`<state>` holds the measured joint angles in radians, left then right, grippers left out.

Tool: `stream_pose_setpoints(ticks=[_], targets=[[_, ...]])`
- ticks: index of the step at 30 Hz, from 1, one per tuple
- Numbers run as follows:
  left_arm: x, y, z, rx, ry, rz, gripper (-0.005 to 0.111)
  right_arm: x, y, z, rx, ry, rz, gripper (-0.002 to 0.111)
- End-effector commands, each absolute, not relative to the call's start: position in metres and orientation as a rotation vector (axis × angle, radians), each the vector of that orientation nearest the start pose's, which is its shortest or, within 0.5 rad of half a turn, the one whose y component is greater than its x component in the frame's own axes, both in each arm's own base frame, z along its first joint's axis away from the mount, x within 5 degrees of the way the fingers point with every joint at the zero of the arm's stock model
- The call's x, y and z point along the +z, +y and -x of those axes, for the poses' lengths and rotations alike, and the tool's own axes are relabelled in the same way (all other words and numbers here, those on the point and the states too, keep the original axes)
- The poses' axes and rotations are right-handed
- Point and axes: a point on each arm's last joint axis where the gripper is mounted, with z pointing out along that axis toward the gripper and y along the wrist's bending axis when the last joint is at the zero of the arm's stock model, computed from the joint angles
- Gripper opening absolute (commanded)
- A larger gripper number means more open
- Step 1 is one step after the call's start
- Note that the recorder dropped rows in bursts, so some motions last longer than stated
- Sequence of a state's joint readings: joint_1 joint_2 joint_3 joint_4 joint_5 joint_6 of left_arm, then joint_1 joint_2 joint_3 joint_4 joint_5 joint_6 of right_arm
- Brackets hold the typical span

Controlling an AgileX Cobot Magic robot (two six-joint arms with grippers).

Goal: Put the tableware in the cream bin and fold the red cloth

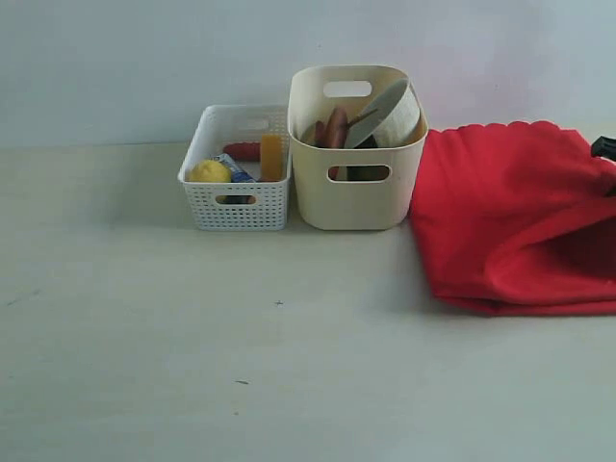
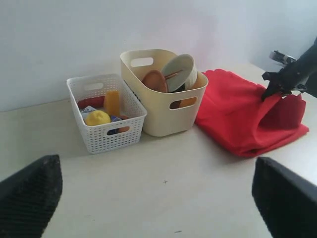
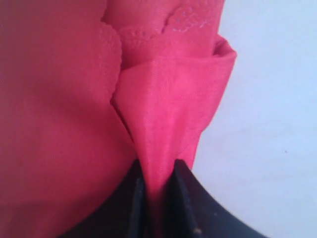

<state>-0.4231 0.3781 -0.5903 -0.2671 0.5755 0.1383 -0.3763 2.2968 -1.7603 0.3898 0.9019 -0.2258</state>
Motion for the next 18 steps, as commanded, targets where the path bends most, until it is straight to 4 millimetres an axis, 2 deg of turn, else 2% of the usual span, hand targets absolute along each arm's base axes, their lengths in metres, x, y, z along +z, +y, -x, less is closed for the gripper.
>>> stream_pose_setpoints(ticks=[1, 9, 11, 14, 18], targets=[[0.335, -0.041, -0.06, -0.488, 1.8, -0.395, 0.105, 0.138, -0.151, -0.465, 0.43, 2.697, -0.538, 0.0], [0.331, -0.041, -0.062, -0.485, 1.79, -0.386, 0.105, 0.133, -0.15, -0.488, 0.487, 2.659, -0.514, 0.0], [0.329, -0.041, -0.064, -0.484, 1.786, -0.38, 0.105, 0.134, -0.151, -0.492, 0.481, 2.648, -0.499, 0.003], [0.329, -0.041, -0.065, -0.483, 1.771, -0.372, 0.105, 0.14, -0.155, -0.494, 0.424, 2.649, -0.464, 0.016], [0.329, -0.041, -0.065, -0.483, 1.771, -0.372, 0.105, 0.162, -0.164, -0.492, 0.253, 2.671, -0.386, 0.049]])
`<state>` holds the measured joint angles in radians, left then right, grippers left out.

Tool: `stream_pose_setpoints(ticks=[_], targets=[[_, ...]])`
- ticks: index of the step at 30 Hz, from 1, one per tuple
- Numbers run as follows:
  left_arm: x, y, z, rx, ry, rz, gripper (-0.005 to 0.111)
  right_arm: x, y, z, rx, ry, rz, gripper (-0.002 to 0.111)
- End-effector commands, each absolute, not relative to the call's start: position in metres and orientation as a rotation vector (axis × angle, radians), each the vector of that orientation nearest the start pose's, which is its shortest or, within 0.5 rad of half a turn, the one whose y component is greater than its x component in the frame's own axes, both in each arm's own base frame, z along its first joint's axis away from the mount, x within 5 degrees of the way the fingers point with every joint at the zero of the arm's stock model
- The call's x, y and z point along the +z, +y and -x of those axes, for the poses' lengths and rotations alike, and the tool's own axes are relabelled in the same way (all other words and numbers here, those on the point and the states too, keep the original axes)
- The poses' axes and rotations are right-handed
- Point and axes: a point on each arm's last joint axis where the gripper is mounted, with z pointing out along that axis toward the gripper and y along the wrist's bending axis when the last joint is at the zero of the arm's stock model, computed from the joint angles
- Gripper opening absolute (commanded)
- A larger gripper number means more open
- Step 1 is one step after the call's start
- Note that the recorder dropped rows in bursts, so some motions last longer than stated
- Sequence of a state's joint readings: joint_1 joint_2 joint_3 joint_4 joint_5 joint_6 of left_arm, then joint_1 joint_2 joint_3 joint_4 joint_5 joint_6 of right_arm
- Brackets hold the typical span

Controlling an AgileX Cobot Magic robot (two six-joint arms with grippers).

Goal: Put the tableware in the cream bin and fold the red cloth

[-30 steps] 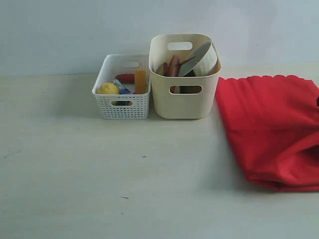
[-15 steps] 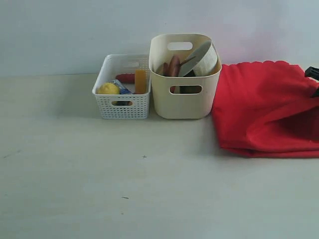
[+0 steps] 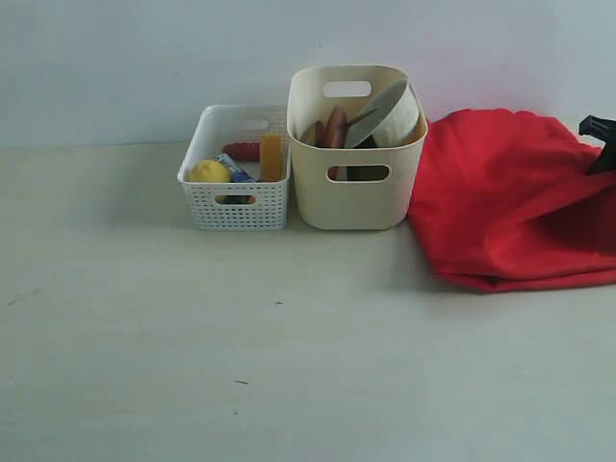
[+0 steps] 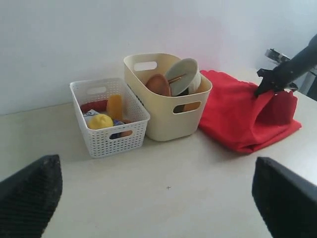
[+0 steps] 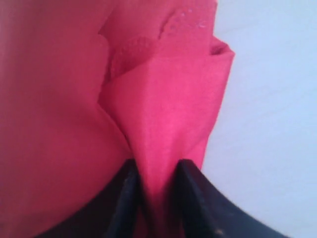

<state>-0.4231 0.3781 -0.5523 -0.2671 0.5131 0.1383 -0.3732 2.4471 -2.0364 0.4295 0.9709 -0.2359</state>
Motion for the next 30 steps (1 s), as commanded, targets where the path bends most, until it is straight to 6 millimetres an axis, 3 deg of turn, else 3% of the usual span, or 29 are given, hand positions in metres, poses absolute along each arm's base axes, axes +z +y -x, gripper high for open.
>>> stream_pose_setpoints(ticks=[1, 5, 7, 9, 12, 15, 16, 18, 22, 25, 27, 30], targets=[[0.329, -0.041, -0.065, -0.483, 1.771, -0.372, 0.105, 0.168, -0.166, -0.49, 0.214, 2.671, -0.388, 0.055], [0.329, -0.041, -0.065, -0.482, 1.768, -0.373, 0.105, 0.211, -0.173, -0.479, 0.022, 2.652, -0.355, 0.077], [0.329, -0.041, -0.065, -0.48, 1.765, -0.373, 0.105, 0.235, -0.172, -0.473, -0.015, 2.627, -0.339, 0.077], [0.326, -0.041, -0.067, -0.477, 1.746, -0.359, 0.105, 0.273, -0.167, -0.461, -0.011, 2.575, -0.329, 0.073], [0.321, -0.041, -0.07, -0.467, 1.726, -0.351, 0.105, 0.335, -0.143, -0.437, 0.086, 2.495, -0.301, 0.045], [0.321, -0.041, -0.07, -0.445, 1.72, -0.376, 0.104, 0.373, -0.119, -0.41, 0.118, 2.441, -0.263, 0.014], [0.319, -0.041, -0.071, -0.441, 1.718, -0.378, 0.099, 0.387, -0.109, -0.394, 0.114, 2.4, -0.25, 0.003], [0.314, -0.041, -0.073, -0.437, 1.712, -0.369, 0.076, 0.409, -0.092, -0.362, 0.098, 2.316, -0.233, 0.0], [0.309, -0.041, -0.074, -0.431, 1.704, -0.362, 0.0, 0.435, -0.07, -0.288, 0.026, 2.174, -0.169, 0.0], [0.304, -0.041, -0.077, -0.393, 1.693, -0.377, 0.0, 0.445, -0.054, -0.232, -0.037, 2.086, -0.099, 0.0], [0.304, -0.041, -0.077, -0.385, 1.686, -0.384, 0.0, 0.449, -0.045, -0.207, -0.032, 2.024, -0.103, 0.0], [0.304, -0.041, -0.077, -0.382, 1.681, -0.386, 0.0, 0.438, -0.03, -0.182, 0.047, 1.953, -0.098, 0.0]])
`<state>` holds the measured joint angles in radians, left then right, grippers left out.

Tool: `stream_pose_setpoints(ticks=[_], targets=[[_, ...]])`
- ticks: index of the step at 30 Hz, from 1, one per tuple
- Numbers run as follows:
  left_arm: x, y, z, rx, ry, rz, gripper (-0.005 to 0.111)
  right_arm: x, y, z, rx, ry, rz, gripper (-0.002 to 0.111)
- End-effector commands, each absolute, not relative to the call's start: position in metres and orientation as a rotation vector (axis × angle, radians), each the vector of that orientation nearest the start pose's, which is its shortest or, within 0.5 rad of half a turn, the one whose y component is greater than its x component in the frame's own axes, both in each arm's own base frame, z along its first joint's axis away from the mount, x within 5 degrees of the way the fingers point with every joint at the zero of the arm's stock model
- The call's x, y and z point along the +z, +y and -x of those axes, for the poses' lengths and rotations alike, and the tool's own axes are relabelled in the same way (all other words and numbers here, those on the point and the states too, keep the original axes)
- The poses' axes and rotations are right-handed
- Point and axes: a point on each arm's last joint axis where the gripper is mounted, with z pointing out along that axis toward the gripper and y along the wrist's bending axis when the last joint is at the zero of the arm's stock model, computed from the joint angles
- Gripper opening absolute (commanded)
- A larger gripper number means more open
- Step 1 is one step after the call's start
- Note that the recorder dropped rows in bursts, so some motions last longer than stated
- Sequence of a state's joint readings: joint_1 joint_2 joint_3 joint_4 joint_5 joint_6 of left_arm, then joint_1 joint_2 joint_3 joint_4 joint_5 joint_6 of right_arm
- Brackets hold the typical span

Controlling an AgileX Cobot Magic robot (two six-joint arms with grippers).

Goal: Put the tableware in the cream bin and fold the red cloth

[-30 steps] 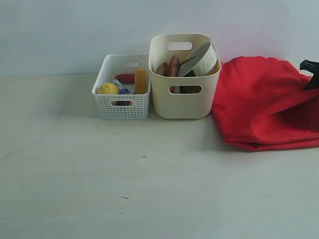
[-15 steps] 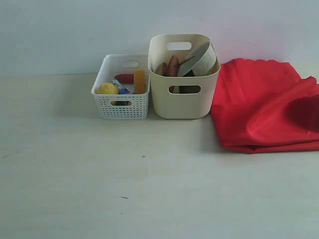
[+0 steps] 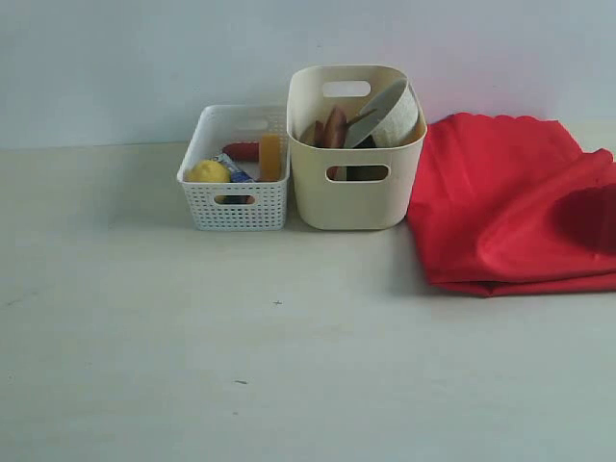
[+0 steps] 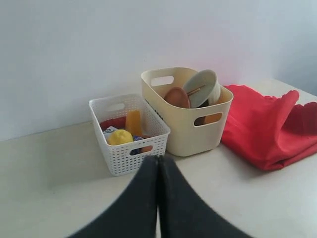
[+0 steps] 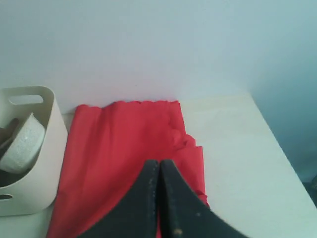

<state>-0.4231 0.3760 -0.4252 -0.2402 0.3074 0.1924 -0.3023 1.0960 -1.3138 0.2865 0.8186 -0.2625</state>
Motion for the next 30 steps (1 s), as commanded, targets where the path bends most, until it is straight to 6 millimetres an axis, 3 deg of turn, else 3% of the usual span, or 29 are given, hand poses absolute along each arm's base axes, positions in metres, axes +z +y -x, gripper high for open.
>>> stream_pose_setpoints(ticks=[1, 6, 14, 18, 23, 30], targets=[[0.304, -0.041, -0.077, -0.382, 1.681, -0.386, 0.0, 0.433, -0.024, -0.173, 0.062, 1.931, -0.076, 0.0], [0.304, -0.041, -0.077, -0.382, 1.682, -0.386, 0.0, 0.412, -0.004, -0.136, 0.072, 1.848, 0.036, 0.0], [0.304, -0.041, -0.077, -0.382, 1.682, -0.386, 0.0, 0.393, 0.015, -0.062, -0.003, 1.656, 0.204, 0.0], [0.304, -0.041, -0.077, -0.382, 1.682, -0.386, 0.0, 0.376, 0.02, -0.035, -0.013, 1.59, 0.291, 0.0], [0.304, -0.041, -0.077, -0.38, 1.681, -0.389, 0.0, 0.347, 0.022, -0.026, 0.037, 1.575, 0.31, 0.0], [0.304, -0.041, -0.077, -0.384, 1.682, -0.386, 0.0, 0.32, 0.024, -0.033, 0.123, 1.604, 0.303, 0.0]])
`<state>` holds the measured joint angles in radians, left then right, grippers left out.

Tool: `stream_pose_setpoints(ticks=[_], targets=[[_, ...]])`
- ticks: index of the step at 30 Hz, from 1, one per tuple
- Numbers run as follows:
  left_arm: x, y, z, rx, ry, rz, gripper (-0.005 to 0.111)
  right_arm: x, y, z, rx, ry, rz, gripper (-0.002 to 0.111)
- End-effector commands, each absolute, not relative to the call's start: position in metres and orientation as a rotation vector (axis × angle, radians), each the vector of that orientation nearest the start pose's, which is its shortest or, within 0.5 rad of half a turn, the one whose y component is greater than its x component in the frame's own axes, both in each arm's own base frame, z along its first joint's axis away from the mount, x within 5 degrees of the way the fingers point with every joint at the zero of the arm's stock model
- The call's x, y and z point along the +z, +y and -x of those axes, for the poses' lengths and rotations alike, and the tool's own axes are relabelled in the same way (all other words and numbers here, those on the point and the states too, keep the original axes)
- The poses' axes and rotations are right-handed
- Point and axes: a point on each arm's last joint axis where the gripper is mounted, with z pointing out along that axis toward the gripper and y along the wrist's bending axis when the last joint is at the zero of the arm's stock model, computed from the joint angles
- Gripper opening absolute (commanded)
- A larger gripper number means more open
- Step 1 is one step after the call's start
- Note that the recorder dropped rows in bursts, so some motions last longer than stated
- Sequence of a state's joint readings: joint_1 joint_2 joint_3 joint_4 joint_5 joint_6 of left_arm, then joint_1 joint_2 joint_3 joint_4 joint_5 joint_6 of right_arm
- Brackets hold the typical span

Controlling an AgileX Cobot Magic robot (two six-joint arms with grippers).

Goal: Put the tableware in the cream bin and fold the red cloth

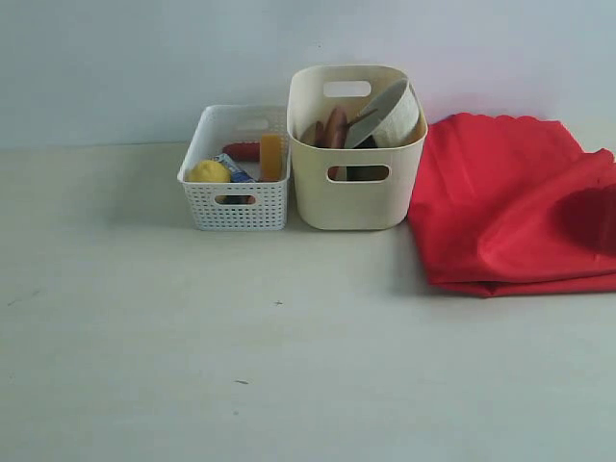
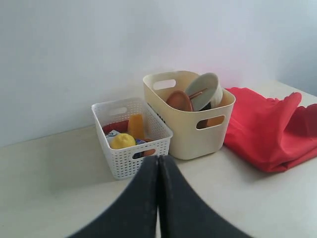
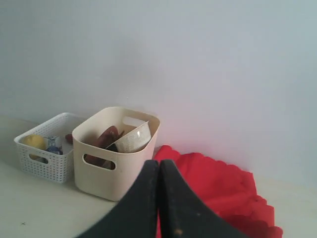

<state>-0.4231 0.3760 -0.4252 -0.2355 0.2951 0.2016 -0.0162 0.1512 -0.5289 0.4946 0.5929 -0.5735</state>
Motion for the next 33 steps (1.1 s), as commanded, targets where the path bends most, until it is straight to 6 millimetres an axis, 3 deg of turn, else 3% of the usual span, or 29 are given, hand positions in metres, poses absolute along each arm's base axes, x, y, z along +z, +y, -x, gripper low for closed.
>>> stream_pose_setpoints(ticks=[1, 11, 25, 29, 33], targets=[[0.304, -0.041, -0.077, -0.384, 1.682, -0.386, 0.0, 0.317, 0.024, -0.034, 0.136, 1.608, 0.298, 0.0], [0.311, -0.034, -0.061, -0.391, 1.594, -0.372, 0.0, 0.307, 0.028, -0.037, 0.224, 1.642, 0.274, 0.0], [0.317, -0.012, -0.047, -0.109, 1.502, -0.223, 0.0, 0.307, 0.028, -0.037, 0.224, 1.642, 0.274, 0.0], [0.304, -0.008, -0.05, 0.053, 1.519, -0.291, 0.0, 0.307, 0.028, -0.037, 0.224, 1.642, 0.274, 0.0], [0.273, -0.009, -0.054, 0.091, 1.592, -0.354, 0.0, 0.307, 0.028, -0.037, 0.224, 1.642, 0.274, 0.0]])
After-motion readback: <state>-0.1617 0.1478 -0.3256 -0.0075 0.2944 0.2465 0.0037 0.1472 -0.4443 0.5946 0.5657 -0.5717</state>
